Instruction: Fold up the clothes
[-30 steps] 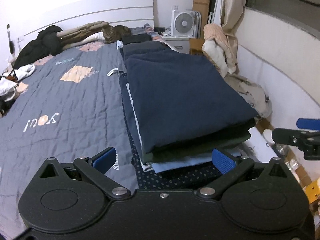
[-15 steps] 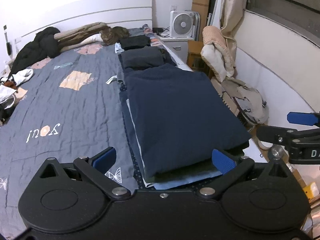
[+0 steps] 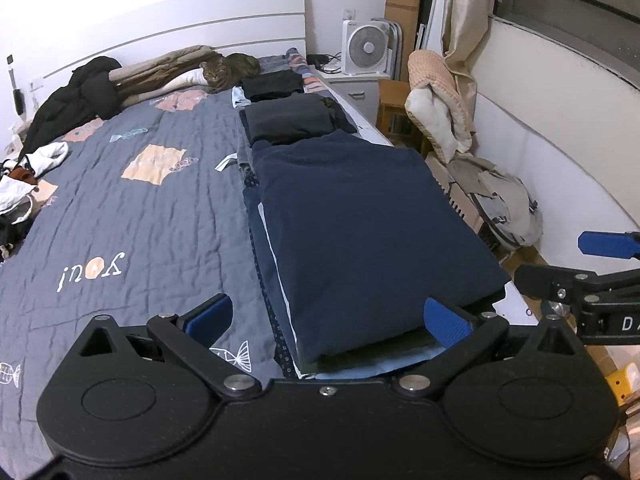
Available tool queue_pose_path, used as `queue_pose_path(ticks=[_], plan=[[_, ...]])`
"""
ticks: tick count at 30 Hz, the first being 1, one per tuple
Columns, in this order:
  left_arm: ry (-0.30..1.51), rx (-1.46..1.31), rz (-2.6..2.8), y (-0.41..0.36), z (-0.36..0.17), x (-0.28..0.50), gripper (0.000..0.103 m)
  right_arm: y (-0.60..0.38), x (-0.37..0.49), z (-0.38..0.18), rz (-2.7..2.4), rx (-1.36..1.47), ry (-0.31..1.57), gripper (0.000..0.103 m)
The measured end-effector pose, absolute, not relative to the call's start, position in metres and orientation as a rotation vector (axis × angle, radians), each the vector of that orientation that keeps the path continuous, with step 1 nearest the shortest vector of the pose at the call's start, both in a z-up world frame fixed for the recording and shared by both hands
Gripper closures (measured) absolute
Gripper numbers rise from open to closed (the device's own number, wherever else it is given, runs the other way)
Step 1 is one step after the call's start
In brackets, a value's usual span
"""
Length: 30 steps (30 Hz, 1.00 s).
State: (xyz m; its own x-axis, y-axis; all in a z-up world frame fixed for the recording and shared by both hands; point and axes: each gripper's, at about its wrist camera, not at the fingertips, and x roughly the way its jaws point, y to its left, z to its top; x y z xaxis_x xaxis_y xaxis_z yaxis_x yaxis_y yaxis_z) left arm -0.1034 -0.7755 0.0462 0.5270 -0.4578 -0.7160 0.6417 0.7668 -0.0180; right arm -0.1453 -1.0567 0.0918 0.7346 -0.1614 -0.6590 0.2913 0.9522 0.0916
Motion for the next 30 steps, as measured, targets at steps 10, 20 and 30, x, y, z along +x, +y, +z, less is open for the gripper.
queue_pose_path(ticks=[10,20,30], plan=[[0.795,0.268,-0.659,-0.774,0.043,-0.104,0.000,-1.058,-0.145,0.093,-0.242,0.215,0.715,0.007],[0.805,0.306,-0.666,-0.763,0.041,-0.114,0.000,-1.048,-0.157,0.087,-0.239,0.217,0.735,0.007],[0.813,0.304,-0.681,-0.757,0.034,-0.119,0.000,-1.043,-0.158,0.088,-0.245,0.202,0.746,0.007]])
